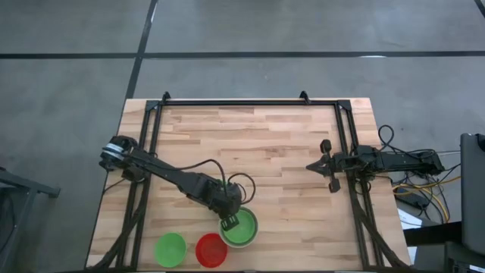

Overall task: Nest bowls inside each other
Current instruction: Stack the top green bowl on top of the green bowl

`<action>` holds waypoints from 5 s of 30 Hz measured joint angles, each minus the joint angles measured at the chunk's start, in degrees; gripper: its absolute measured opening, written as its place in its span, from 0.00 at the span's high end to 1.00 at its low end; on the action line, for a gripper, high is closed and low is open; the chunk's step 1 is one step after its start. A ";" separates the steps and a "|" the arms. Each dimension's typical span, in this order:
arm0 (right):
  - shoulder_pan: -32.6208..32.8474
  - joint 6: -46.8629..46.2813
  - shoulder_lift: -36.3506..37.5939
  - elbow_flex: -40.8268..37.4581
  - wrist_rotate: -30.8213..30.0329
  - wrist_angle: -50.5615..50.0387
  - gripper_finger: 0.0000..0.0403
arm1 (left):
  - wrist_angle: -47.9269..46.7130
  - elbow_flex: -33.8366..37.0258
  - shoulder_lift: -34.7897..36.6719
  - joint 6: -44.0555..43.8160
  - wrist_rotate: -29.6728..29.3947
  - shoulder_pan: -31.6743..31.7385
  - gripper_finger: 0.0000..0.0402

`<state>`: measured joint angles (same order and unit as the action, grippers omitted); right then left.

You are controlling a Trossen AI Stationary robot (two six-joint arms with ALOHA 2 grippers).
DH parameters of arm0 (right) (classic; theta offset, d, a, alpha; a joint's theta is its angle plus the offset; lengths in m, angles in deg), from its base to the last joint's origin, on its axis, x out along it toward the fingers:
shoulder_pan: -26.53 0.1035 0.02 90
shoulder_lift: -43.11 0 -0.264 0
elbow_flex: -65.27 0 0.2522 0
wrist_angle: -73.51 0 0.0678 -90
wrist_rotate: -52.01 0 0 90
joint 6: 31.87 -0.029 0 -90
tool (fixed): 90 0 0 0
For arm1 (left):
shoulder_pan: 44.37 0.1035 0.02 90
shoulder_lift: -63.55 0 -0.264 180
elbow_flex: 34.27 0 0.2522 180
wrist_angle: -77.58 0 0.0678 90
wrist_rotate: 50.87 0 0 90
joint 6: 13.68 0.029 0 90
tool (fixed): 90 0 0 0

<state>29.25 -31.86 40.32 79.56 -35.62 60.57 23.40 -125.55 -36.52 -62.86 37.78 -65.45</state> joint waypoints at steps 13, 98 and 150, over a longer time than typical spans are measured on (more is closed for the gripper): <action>0.02 0.02 0.00 0.00 0.00 -0.02 0.98 | -6.53 -3.82 4.02 1.47 -8.92 0.19 0.86; 0.01 0.02 0.00 0.00 0.00 0.00 0.98 | 3.32 32.84 32.72 -16.88 12.20 18.27 0.85; 0.01 0.00 -0.02 0.02 0.00 0.00 0.98 | 20.42 37.38 17.00 -16.67 20.45 20.22 0.57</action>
<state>29.26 -31.86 40.31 79.59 -35.62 60.57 43.82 -88.17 -19.53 -79.53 58.23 -45.23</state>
